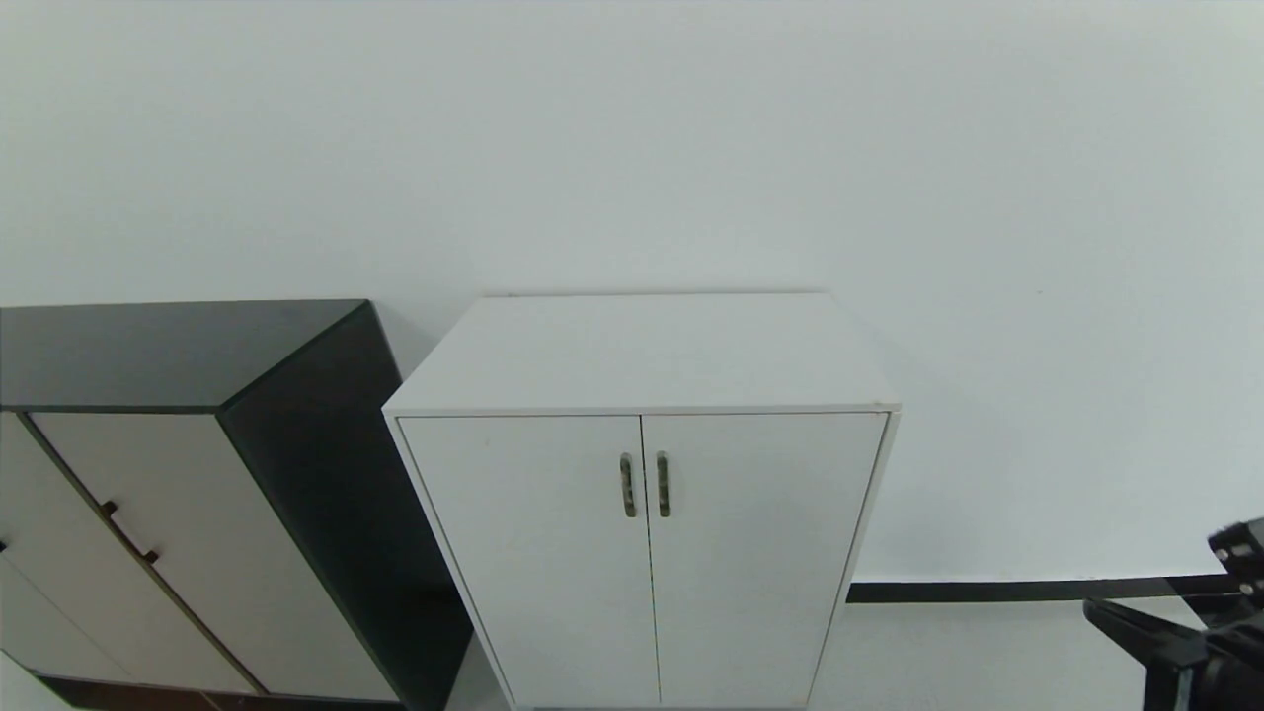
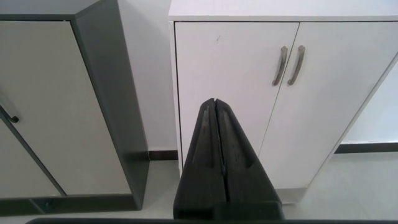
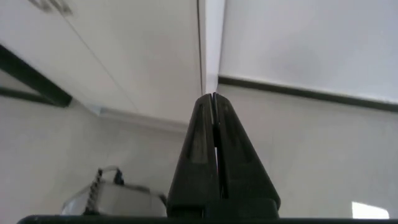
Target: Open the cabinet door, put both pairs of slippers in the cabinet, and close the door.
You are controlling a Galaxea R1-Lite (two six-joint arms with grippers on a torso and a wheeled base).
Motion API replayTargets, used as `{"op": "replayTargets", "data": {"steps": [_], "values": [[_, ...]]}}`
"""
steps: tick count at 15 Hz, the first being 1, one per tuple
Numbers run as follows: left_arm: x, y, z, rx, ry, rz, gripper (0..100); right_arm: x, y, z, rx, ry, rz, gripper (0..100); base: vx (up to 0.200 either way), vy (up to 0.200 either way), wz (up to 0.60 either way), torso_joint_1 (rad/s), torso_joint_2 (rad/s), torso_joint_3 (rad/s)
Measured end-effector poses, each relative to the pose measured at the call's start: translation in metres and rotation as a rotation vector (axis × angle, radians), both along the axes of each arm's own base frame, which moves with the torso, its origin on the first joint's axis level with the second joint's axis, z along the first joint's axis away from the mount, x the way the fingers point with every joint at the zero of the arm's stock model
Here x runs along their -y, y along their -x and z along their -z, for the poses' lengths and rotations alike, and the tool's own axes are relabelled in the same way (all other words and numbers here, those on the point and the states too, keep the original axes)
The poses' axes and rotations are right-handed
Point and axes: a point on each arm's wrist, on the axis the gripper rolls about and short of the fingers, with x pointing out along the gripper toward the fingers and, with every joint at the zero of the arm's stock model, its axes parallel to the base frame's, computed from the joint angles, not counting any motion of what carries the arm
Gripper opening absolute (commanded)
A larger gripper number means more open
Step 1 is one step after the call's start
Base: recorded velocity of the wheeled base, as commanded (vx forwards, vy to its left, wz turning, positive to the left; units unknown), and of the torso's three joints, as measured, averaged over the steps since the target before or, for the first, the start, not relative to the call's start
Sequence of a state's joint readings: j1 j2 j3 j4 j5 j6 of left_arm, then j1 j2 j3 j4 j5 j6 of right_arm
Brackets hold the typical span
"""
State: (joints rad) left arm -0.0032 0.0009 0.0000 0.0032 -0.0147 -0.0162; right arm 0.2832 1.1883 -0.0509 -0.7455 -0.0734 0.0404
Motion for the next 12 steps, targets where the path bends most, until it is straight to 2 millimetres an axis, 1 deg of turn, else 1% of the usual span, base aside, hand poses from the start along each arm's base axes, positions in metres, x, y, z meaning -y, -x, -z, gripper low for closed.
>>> {"op": "replayTargets", "data": {"steps": [2,6,7,9,12], "values": [[0.0,0.0,0.0,0.0,0.0,0.0,0,0.009,0.029,0.009,-0.068,0.021,0.004,0,0.0,0.0,0.0,0.0,0.0,0.0],[0.0,0.0,0.0,0.0,0.0,0.0,0,0.023,0.078,0.022,-0.111,0.017,-0.024,0,0.0,0.0,0.0,0.0,0.0,0.0],[0.0,0.0,0.0,0.0,0.0,0.0,0,0.025,0.088,0.025,-0.109,0.014,-0.027,0,0.0,0.0,0.0,0.0,0.0,0.0],[0.0,0.0,0.0,0.0,0.0,0.0,0,0.029,0.104,0.03,-0.074,0.002,-0.041,0,0.0,0.0,0.0,0.0,0.0,0.0],[0.0,0.0,0.0,0.0,0.0,0.0,0,0.032,0.114,0.033,0.011,-0.01,-0.051,0,0.0,0.0,0.0,0.0,0.0,0.0]]}}
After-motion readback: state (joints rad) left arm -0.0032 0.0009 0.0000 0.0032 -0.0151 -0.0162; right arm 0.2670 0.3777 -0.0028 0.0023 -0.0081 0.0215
